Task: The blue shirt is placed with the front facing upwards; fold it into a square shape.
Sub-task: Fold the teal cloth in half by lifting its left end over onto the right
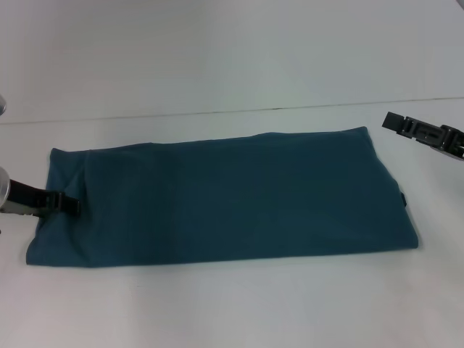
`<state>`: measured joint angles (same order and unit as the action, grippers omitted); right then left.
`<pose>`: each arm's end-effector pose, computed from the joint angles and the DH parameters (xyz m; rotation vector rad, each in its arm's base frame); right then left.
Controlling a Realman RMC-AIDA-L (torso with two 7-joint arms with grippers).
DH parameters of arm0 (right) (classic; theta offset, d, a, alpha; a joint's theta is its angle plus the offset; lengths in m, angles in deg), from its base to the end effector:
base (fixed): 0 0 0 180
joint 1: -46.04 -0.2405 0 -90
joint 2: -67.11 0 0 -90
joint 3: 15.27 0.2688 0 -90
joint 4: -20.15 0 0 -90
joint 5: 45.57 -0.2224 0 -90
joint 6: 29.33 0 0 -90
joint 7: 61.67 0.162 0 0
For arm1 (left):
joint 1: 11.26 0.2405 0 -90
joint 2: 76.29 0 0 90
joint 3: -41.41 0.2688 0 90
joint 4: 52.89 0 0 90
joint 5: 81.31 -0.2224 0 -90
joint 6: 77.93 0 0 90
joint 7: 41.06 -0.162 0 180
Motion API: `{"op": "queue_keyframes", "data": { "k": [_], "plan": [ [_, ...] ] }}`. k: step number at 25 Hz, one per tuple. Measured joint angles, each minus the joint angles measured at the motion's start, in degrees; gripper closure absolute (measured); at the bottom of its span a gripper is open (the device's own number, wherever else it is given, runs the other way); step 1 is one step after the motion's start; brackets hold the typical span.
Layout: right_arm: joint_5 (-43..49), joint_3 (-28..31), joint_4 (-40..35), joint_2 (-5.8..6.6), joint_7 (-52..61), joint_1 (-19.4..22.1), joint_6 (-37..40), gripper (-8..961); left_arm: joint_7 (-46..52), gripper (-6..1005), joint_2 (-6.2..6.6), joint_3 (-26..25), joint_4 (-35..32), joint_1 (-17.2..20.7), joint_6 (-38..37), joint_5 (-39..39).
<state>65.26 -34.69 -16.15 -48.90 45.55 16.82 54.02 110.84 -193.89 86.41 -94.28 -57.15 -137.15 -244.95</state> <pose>0.3207 0.3787 0.0595 -2.0591 1.3271 1.0574 -0.3043 0.4570 0.0081 -1.9652 -1.4409 0.1607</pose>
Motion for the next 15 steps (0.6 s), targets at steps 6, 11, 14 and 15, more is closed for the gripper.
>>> {"op": "queue_keyframes", "data": {
  "k": [6, 11, 14, 15],
  "plan": [
    [0.0, 0.0, 0.0, -0.02, 0.0, 0.2, 0.0, 208, -0.1, 310, 0.0, -0.1, 0.0, 0.3, 0.6, 0.0],
    [-0.5, 0.0, 0.0, -0.08, 0.0, 0.3, 0.0, 208, -0.1, 310, 0.0, 0.0, 0.0, 0.4, 1.0, 0.0],
    [-0.5, 0.0, 0.0, -0.09, 0.0, 0.3, 0.0, 208, -0.1, 311, 0.0, 0.0, 0.0, 0.3, 1.2, 0.0],
    [-0.5, 0.0, 0.0, -0.09, 0.0, 0.3, 0.0, 208, -0.1, 311, 0.0, 0.0, 0.0, 0.3, 1.3, 0.0]
  ]
}}
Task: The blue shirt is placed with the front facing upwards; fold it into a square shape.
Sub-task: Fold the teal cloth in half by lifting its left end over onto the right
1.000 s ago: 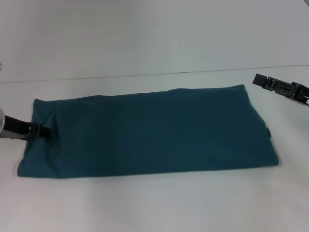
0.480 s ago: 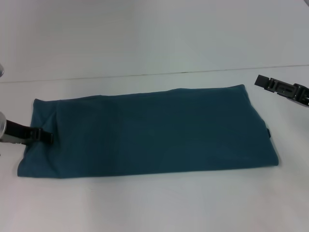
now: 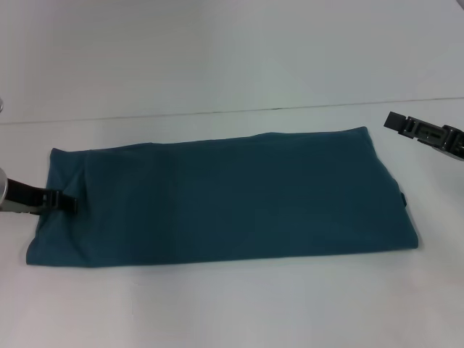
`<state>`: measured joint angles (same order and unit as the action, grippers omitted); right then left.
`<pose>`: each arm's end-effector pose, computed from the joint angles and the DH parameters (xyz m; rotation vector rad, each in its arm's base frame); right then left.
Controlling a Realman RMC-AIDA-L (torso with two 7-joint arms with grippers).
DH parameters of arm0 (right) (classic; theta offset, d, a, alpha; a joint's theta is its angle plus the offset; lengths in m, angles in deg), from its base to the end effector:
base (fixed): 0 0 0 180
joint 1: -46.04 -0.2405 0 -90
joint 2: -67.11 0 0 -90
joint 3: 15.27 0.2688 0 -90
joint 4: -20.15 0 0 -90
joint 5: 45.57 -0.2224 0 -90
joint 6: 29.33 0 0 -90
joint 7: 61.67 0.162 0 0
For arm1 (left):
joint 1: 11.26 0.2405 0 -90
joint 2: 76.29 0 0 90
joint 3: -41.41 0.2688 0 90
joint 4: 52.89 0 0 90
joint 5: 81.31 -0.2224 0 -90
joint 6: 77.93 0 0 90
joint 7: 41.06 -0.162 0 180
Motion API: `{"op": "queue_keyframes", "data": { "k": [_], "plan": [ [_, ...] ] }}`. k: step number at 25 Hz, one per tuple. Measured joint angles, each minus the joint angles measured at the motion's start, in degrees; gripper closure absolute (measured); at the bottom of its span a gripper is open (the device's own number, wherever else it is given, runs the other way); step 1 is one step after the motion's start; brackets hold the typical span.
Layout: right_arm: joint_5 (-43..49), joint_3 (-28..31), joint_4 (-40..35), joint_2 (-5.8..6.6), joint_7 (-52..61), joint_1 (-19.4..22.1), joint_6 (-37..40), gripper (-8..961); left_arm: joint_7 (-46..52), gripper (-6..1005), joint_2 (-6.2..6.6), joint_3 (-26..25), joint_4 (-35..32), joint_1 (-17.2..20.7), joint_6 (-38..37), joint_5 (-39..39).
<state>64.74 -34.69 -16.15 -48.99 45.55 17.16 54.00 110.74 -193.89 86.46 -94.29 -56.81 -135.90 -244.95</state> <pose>0.3220 0.3773 0.0599 -2.0484 1.3299 1.0663 -0.3070 0.4582 0.0100 -1.9511 -1.4285 0.1527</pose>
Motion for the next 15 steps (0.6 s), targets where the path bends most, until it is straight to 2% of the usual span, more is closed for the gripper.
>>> {"op": "queue_keyframes", "data": {
  "k": [15],
  "plan": [
    [-0.2, 0.0, 0.0, 0.0, 0.1, -0.1, 0.1, 208, -0.3, 310, 0.09, 0.9, 0.8, -0.7, -0.5, 0.0]
  ]
}}
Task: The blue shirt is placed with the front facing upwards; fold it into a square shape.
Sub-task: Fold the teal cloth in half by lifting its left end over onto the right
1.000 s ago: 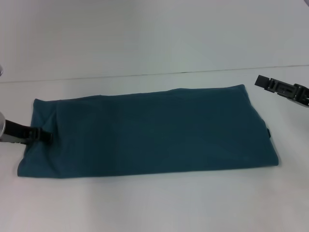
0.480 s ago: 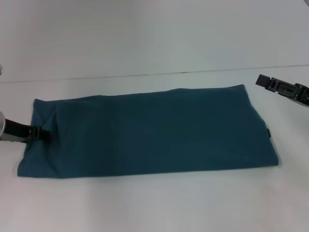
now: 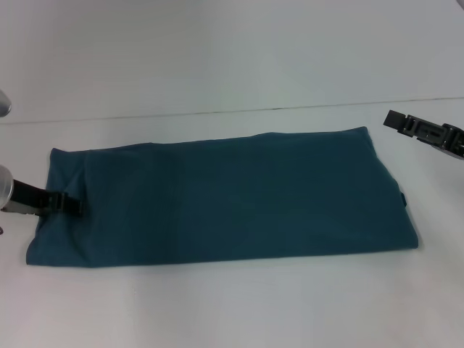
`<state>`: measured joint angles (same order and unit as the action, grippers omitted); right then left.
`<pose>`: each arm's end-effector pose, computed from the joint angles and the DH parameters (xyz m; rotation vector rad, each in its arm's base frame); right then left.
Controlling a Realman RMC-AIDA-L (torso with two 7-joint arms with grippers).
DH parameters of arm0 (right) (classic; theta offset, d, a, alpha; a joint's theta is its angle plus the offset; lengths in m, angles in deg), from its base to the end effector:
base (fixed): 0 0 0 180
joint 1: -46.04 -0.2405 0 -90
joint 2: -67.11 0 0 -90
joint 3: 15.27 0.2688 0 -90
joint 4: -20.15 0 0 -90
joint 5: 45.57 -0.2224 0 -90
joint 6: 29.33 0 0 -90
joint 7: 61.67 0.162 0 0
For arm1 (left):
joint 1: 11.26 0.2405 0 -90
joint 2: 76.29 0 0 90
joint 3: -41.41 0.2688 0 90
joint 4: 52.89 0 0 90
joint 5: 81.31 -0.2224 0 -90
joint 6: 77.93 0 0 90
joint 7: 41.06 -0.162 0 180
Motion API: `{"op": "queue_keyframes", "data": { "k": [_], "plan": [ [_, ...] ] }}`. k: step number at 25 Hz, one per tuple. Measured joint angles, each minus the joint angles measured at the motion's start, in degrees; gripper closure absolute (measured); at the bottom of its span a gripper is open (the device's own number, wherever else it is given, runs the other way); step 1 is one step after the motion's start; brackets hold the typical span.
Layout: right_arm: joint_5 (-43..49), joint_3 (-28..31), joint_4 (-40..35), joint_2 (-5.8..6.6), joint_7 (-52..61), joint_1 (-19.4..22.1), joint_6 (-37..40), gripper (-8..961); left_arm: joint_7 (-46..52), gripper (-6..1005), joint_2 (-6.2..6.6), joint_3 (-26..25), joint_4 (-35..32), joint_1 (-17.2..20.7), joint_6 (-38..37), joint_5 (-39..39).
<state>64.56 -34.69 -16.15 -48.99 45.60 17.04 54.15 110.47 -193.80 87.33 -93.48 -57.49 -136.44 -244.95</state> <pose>0.3206 0.3779 0.0602 -2.0504 1.3275 1.0727 -0.3030 0.4584 0.0052 -1.9791 -1.4195 0.1763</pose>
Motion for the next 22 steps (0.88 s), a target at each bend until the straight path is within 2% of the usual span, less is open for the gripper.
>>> {"op": "queue_keyframes", "data": {
  "k": [22],
  "plan": [
    [0.0, 0.0, 0.0, 0.09, 0.3, 0.1, 0.0, 208, -0.6, 311, 0.09, 0.7, -1.2, -0.5, -0.9, 0.0]
  ]
}}
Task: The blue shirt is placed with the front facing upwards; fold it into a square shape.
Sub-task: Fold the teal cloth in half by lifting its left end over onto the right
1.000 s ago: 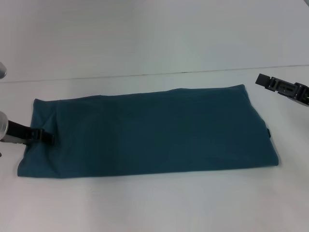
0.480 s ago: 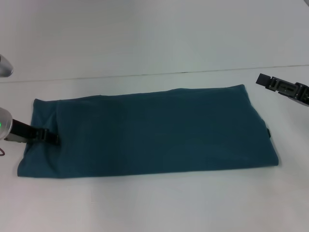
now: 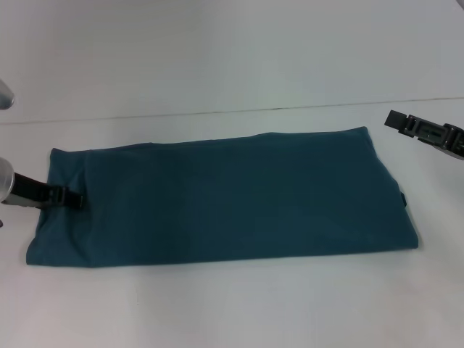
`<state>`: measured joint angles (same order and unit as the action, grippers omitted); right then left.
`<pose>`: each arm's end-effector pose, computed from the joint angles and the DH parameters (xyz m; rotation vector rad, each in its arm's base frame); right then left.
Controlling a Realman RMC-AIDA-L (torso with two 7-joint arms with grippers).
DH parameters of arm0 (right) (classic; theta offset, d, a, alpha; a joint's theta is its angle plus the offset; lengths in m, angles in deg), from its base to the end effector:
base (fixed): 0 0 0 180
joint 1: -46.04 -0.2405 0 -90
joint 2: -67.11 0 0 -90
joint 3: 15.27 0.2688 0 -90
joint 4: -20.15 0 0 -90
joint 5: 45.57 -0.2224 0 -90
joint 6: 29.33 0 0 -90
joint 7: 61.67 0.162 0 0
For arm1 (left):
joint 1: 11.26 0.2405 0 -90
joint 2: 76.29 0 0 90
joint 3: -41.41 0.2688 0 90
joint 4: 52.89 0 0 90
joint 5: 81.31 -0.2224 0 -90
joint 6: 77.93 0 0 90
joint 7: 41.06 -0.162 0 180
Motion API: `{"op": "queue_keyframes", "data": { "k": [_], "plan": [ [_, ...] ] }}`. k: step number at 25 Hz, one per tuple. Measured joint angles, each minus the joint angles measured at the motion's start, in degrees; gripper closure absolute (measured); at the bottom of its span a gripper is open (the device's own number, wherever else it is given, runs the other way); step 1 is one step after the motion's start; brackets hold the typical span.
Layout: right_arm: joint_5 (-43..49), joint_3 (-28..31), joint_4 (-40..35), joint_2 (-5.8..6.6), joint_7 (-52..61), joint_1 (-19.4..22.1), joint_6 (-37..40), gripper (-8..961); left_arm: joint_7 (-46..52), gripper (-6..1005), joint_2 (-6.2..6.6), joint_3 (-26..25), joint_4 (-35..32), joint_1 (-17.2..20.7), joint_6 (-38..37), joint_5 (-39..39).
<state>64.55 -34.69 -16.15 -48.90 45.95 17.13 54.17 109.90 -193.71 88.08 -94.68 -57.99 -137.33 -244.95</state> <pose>0.3214 0.3775 0.0610 -2.0463 1.3346 1.0738 -0.2951 0.4625 0.0086 -2.0016 -1.3818 0.1848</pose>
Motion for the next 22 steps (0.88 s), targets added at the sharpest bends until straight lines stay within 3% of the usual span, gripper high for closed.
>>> {"op": "queue_keyframes", "data": {
  "k": [22],
  "plan": [
    [-0.5, 0.0, 0.0, 0.0, 0.4, -0.1, 0.0, 208, 1.0, 311, 0.72, 0.0, 0.6, 0.5, 0.9, -0.2]
  ]
}}
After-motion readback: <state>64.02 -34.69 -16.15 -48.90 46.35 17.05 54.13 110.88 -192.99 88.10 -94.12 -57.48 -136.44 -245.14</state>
